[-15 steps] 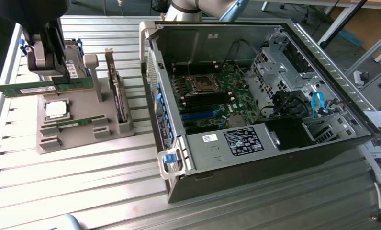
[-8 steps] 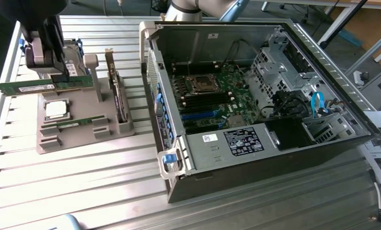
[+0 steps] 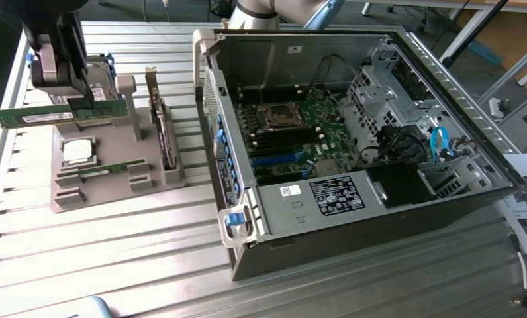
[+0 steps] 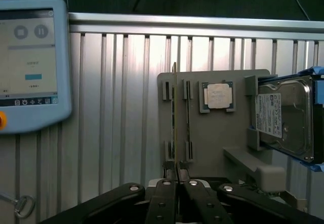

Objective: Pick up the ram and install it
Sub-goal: 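Pick up the ram and move it above insertion slot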

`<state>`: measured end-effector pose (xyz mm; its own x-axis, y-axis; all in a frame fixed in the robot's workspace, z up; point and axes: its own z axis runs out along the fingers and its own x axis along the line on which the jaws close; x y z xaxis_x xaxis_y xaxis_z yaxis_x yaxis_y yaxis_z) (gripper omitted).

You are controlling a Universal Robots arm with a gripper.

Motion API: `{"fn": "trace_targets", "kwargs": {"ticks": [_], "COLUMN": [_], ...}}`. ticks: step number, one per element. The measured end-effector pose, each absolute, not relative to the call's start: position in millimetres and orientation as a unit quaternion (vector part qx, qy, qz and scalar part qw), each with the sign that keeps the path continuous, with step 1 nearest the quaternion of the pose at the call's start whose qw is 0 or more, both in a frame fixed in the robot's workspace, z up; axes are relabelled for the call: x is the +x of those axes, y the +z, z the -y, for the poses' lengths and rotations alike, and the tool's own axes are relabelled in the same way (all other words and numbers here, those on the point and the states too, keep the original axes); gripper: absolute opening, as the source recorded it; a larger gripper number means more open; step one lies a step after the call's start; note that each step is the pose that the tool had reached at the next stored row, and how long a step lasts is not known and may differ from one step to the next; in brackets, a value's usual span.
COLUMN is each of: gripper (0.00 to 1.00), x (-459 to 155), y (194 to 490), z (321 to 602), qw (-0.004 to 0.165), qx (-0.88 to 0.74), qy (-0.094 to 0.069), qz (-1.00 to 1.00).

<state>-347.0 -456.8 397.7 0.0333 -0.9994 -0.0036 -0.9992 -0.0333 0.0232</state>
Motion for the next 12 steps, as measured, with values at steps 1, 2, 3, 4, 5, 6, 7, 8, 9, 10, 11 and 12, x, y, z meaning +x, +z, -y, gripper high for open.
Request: {"fn": "trace_targets", "kwargs": {"ticks": [1, 2, 3, 4, 5, 6, 7, 8, 9, 10, 11, 12], "gripper": [0.12, 0.12, 0.12, 0.12, 0.12, 0.12, 0.12, 0.12, 0.12, 0.12, 0.12, 0.12], "x": [-347, -347, -347, -347, -347, -347, -347, -347, -347, -347, -347, -347], "y": [399, 400, 401, 402, 403, 404, 405, 406, 407, 408, 409, 410], "z": [457, 457, 457, 457, 457, 457, 457, 457, 457, 457, 457, 457], "qw": [0.007, 0.007, 0.007, 0.007, 0.007, 0.007, 0.007, 0.007, 0.007, 0.007, 0.007, 0.007], "qx": [0.719, 0.719, 0.719, 0.719, 0.719, 0.719, 0.719, 0.719, 0.719, 0.719, 0.719, 0.719], "qy": [-0.009, -0.009, -0.009, -0.009, -0.009, -0.009, -0.009, -0.009, -0.009, -0.009, -0.009, -0.009], "qz": [0.695, 0.695, 0.695, 0.695, 0.695, 0.695, 0.695, 0.695, 0.695, 0.695, 0.695, 0.695]}}
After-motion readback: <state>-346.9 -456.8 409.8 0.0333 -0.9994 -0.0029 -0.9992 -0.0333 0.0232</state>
